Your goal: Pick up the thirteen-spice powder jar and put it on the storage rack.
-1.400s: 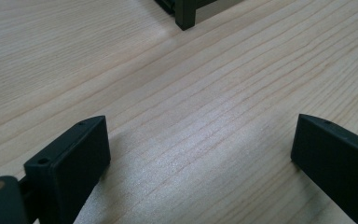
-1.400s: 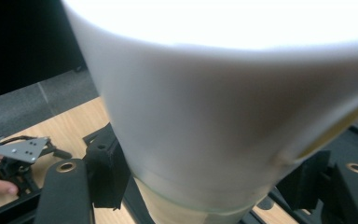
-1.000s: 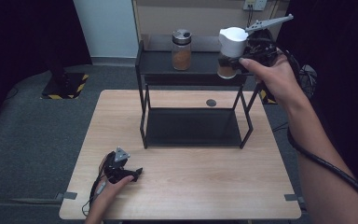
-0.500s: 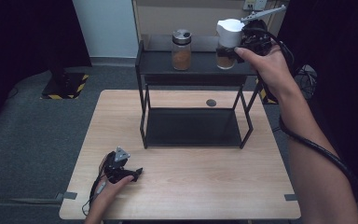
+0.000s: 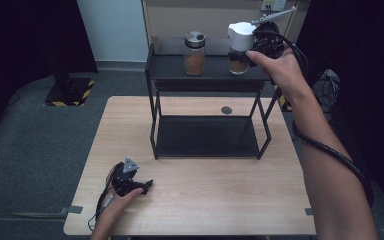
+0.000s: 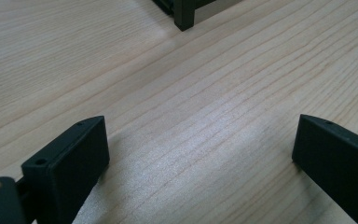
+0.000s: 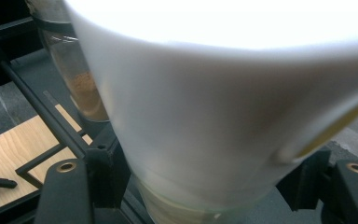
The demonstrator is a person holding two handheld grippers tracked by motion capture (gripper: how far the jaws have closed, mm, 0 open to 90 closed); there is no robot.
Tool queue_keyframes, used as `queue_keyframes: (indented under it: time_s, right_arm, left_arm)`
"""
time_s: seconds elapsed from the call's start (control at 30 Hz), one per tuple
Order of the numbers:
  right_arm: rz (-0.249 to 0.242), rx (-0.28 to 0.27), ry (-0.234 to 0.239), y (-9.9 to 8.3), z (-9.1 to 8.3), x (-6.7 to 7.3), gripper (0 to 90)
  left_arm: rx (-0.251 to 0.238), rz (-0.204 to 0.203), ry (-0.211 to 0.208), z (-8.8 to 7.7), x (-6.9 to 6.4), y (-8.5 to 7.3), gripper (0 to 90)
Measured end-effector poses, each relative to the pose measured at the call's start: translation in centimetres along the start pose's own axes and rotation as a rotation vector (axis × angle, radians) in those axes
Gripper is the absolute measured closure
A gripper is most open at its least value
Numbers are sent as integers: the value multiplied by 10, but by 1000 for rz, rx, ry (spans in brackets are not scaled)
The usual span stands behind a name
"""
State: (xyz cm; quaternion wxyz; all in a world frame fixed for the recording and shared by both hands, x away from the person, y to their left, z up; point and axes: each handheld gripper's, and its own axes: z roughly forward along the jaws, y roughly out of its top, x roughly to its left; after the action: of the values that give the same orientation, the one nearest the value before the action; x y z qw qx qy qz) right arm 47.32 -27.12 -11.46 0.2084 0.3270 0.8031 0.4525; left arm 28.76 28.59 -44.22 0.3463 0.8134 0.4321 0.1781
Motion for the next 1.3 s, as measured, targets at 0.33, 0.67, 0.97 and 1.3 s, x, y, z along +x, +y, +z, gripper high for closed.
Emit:
queue_keyframes:
  time_s: [0.33,0.67,0.97,1.3]
  right_arm:
    - [14,3,-5,-3,5,-3,313]
    - [23,-1,4,-8,8,-7,313]
    - [36,-16,-2,-12,9,-6,310]
    - [30,-14,-10,-9,9,-3,279]
  left_arm:
    - [0,0,0,0,0,0,23]
    - [0,0,0,0,0,0,23]
    - [0,1,0,0,0,0,24]
    - [0,-1,0,0,0,0,24]
